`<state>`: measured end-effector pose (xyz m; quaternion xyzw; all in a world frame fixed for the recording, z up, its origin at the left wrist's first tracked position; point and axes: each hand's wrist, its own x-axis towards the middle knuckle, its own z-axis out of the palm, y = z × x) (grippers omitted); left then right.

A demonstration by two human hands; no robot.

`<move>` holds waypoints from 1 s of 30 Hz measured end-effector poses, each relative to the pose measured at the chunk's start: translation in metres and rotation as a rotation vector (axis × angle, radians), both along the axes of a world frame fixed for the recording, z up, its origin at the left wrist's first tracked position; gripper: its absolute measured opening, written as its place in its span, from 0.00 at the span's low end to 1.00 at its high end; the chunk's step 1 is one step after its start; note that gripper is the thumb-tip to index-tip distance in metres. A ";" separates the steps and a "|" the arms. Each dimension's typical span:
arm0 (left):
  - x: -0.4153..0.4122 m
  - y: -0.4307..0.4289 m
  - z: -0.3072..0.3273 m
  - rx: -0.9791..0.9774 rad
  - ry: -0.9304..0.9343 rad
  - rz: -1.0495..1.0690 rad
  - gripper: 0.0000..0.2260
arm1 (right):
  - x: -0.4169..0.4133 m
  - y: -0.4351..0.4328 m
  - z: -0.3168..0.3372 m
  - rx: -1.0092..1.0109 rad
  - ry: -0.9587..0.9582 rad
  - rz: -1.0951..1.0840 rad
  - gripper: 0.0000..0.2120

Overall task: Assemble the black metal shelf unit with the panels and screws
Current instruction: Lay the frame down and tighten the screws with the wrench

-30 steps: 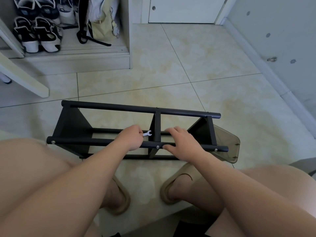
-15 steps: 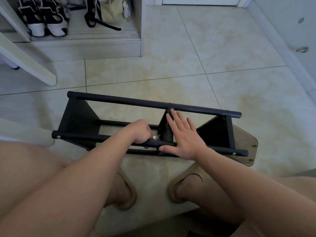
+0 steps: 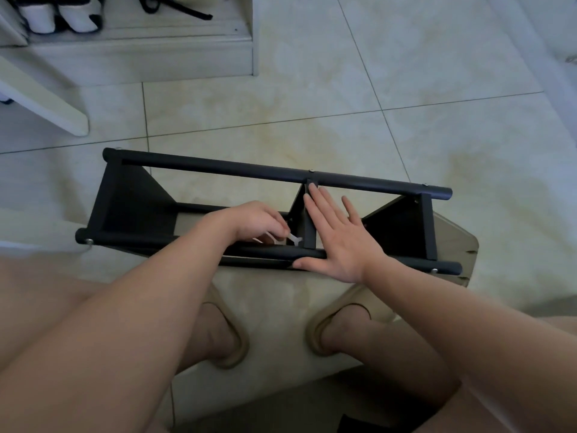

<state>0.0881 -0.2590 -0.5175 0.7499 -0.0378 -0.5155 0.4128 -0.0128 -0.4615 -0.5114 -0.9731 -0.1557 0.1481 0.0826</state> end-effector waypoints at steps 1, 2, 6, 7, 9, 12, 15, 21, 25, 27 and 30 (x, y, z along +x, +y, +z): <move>0.000 0.000 0.001 -0.021 0.030 0.026 0.03 | 0.000 0.000 0.000 -0.002 -0.009 0.020 0.53; 0.000 -0.001 0.002 -0.036 0.054 0.043 0.02 | 0.000 0.000 0.000 0.003 -0.013 0.038 0.52; -0.001 -0.004 0.005 -0.083 0.107 0.087 0.02 | 0.000 0.001 0.001 0.038 0.004 0.050 0.51; -0.002 -0.006 0.005 -0.090 0.107 0.098 0.02 | 0.000 0.001 0.001 0.042 0.006 0.046 0.51; -0.003 -0.009 0.004 -0.092 0.092 0.125 0.03 | 0.000 0.002 0.001 0.045 0.009 0.036 0.51; -0.006 -0.014 0.002 -0.079 0.041 0.153 0.04 | -0.001 0.003 0.002 0.042 0.004 0.023 0.52; -0.010 -0.021 0.002 -0.073 -0.020 0.169 0.04 | -0.001 0.003 0.001 0.037 -0.003 0.011 0.52; -0.011 -0.022 0.004 -0.085 -0.050 0.183 0.04 | -0.001 0.003 0.000 0.032 -0.013 0.002 0.53; -0.011 -0.021 0.004 -0.094 -0.052 0.176 0.04 | -0.001 0.003 -0.001 0.038 -0.015 -0.001 0.52; -0.012 -0.021 0.005 -0.086 -0.043 0.159 0.04 | -0.001 0.003 -0.001 0.048 -0.013 -0.006 0.53; -0.013 -0.021 0.006 -0.075 -0.042 0.142 0.05 | -0.001 0.003 -0.002 0.060 -0.012 -0.015 0.53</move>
